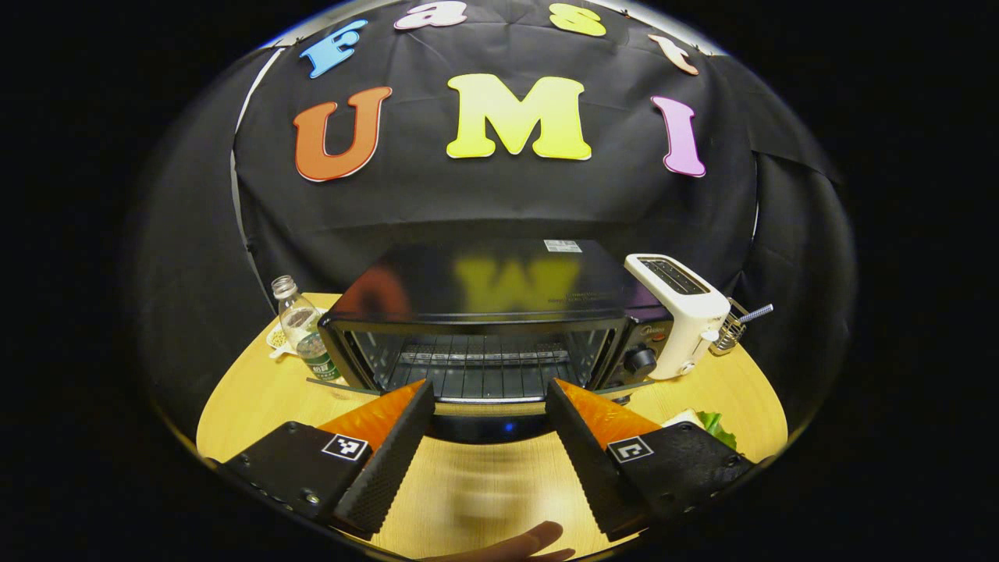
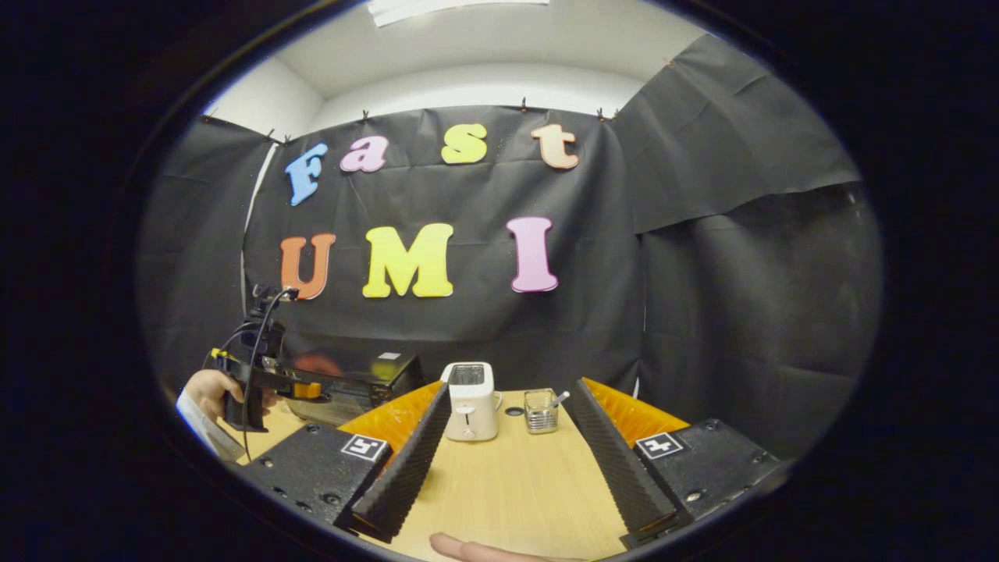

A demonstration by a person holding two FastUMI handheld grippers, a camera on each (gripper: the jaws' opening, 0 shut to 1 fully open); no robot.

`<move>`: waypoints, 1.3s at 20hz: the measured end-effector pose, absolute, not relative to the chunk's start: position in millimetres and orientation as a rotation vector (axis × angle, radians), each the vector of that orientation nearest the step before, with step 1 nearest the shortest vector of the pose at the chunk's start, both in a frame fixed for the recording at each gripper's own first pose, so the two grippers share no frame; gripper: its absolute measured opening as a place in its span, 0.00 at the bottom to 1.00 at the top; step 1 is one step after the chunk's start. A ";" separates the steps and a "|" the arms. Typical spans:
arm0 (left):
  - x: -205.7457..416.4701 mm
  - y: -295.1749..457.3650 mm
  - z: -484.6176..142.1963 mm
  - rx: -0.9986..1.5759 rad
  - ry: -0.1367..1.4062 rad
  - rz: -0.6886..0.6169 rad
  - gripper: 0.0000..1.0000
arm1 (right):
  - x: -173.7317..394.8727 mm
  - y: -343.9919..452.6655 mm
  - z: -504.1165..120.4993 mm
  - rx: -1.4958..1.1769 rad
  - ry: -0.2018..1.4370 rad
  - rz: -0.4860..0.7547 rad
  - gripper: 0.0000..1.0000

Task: Open the electric oven with the left hand, put the food in, and close the electric oven.

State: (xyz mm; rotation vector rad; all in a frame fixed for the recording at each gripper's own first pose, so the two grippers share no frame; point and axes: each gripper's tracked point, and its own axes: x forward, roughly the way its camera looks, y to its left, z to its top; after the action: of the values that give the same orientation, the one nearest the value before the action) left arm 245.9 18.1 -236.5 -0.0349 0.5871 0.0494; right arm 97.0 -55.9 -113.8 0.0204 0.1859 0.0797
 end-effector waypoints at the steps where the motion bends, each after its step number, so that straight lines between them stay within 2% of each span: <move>1: 238.6 17.7 -238.6 -0.032 0.584 0.046 0.96 | 96.7 -56.2 -115.5 0.023 0.189 0.080 1.00; 6: 207.4 14.3 -257.7 -0.025 0.543 0.042 0.96 | 93.0 -54.9 -120.3 0.016 0.199 0.078 1.00; 7: 201.2 14.5 -263.4 -0.020 0.542 0.041 0.96 | 92.0 -53.5 -121.3 0.016 0.198 0.079 0.90; 8: 197.8 15.0 -270.2 -0.020 0.549 0.040 0.96 | 91.3 -51.9 -122.2 0.014 0.202 0.082 1.00; 10: 185.8 14.5 -282.6 -0.026 0.555 0.041 1.00 | 89.2 -48.8 -123.7 0.005 0.204 0.087 1.00; 12: 173.2 11.6 -289.6 -0.019 0.532 0.040 0.96 | 88.4 -42.3 -123.9 -0.003 0.201 0.093 1.00; 13: 170.0 12.2 -295.0 -0.019 0.526 0.040 0.96 | 87.4 -42.1 -124.6 -0.006 0.201 0.096 0.90; 14: 167.2 12.0 -300.5 -0.025 0.532 0.041 0.96 | 86.8 -41.1 -124.8 -0.008 0.203 0.096 0.90; 15: 163.4 11.8 -306.0 -0.024 0.537 0.042 0.96 | 85.0 -39.5 -126.5 -0.008 0.206 0.099 1.00; 19: 153.6 10.3 -323.9 -0.008 0.535 0.039 0.96 | 84.1 -37.3 -131.5 -0.016 0.212 0.101 1.00; 22: 147.5 8.6 -350.7 -0.022 0.597 0.040 0.94 | 85.0 -37.2 -139.7 -0.009 0.232 0.103 1.00; 23: 146.0 7.6 -358.2 -0.028 0.612 0.042 0.83 | 85.1 -35.0 -144.4 0.000 0.249 0.110 1.00; 24: 143.5 7.1 -363.6 -0.036 0.622 0.046 0.83 | 85.7 -31.8 -147.4 0.007 0.263 0.121 1.00; 25: 141.8 5.2 -361.2 -0.039 0.603 0.048 0.95 | 86.8 -29.8 -151.3 0.009 0.277 0.132 1.00; 26: 142.4 5.3 -358.7 -0.038 0.587 0.047 0.94 | 88.3 -28.6 -154.4 0.011 0.292 0.139 1.00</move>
State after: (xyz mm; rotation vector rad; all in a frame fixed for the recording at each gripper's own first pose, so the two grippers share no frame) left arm 142.4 5.3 -358.7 -0.0384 0.5872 0.0474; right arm 88.3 -28.6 -154.4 0.0105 0.2917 0.1394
